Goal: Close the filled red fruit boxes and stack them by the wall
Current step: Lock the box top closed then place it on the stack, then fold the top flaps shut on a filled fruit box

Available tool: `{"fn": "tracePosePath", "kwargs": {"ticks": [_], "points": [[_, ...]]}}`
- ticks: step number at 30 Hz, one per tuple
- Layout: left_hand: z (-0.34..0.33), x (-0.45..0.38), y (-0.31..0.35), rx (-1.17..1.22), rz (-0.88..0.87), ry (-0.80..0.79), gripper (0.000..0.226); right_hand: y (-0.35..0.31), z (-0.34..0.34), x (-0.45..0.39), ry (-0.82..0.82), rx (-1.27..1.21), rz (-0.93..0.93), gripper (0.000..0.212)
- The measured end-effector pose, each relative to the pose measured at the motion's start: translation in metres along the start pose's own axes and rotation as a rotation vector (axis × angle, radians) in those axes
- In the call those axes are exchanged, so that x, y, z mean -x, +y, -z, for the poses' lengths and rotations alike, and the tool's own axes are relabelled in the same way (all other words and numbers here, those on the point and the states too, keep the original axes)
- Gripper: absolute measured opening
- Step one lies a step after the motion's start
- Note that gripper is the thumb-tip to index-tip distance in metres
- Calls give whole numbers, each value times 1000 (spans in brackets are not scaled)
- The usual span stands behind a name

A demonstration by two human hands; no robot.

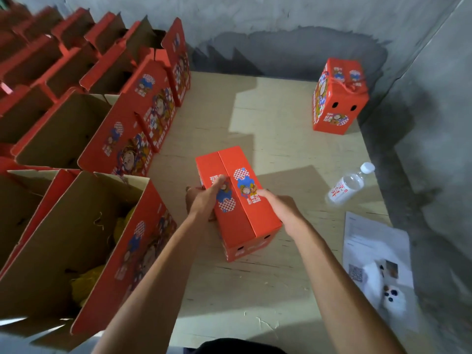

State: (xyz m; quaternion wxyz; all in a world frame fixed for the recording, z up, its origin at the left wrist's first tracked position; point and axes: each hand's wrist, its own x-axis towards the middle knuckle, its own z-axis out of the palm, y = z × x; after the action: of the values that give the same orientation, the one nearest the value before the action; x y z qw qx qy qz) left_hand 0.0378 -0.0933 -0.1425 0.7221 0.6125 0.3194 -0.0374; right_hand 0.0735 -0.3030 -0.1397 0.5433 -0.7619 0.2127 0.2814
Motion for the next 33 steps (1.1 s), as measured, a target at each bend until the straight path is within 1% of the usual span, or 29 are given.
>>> {"fn": "tracePosePath", "kwargs": {"ticks": [1, 2, 3, 4, 5, 6, 8, 9, 10, 11, 13, 14, 15, 17, 18, 19, 20, 21, 22, 23, 24, 25, 27, 28, 30, 33], "points": [[9, 5, -3, -71, 21, -30, 43, -5, -1, -2, -58, -75, -22, 51], [16, 9, -5, -127, 38, -16, 44, -12, -3, -2, -99, -149, -33, 41], [19, 14, -4, -144, 33, 14, 40, -19, -6, -1, -101, -207, -32, 31], [19, 20, 0, -145, -3, 54, 36, -27, -8, -1, -70, -245, 4, 22], [17, 24, 6, -165, -69, 98, 32, -35, -10, 1, -16, -248, 81, 12], [13, 29, 15, -190, -152, 124, 32, -42, -13, 3, 36, -220, 197, 5], [0, 40, 39, -206, -294, 111, 36, -55, -25, 13, 67, -125, 435, 15], [-8, 47, 52, -225, -356, 76, 38, -61, -34, 23, 24, -95, 536, 17], [-13, 52, 63, -300, -430, 57, 41, -66, -44, 33, -38, -64, 610, 17], [-17, 56, 73, -426, -520, 59, 45, -71, -53, 43, -79, -27, 657, 18], [-17, 62, 86, -726, -697, 149, 53, -79, -65, 56, -126, 30, 659, 27], [-13, 65, 93, -853, -762, 215, 54, -83, -67, 60, -172, 22, 599, 31], [-7, 67, 99, -946, -794, 266, 54, -86, -69, 64, -265, -17, 521, 32], [10, 70, 108, -1064, -759, 323, 48, -89, -73, 69, -461, -93, 430, 32], [20, 72, 110, -1109, -711, 350, 43, -91, -74, 69, -459, -88, 434, 34], [31, 73, 111, -1143, -652, 392, 37, -93, -75, 66, -402, -90, 452, 37], [42, 76, 110, -1167, -564, 445, 37, -97, -74, 61, -301, -89, 479, 41], [54, 80, 108, -1170, -432, 493, 46, -101, -73, 56, -205, -99, 505, 43], [66, 85, 106, -1148, -280, 512, 61, -107, -73, 51, -131, -108, 524, 44], [78, 88, 103, -1115, -146, 508, 75, -114, -73, 47, -89, -120, 536, 44], [88, 91, 99, -1096, -57, 479, 81, -119, -73, 44, -60, -118, 543, 43], [97, 91, 94, -1107, -15, 429, 77, -122, -74, 42, -40, -124, 551, 41], [110, 87, 86, -1154, -12, 323, 45, -130, -77, 37, 16, -133, 582, 39], [112, 85, 85, -1156, -27, 305, 32, -134, -76, 35, 69, -112, 602, 37], [114, 79, 86, -1138, -56, 311, 23, -145, -69, 30, 180, -71, 626, 33], [103, 73, 92, -1149, -106, 288, 19, -164, -51, 20, 290, -57, 633, 34]]}}
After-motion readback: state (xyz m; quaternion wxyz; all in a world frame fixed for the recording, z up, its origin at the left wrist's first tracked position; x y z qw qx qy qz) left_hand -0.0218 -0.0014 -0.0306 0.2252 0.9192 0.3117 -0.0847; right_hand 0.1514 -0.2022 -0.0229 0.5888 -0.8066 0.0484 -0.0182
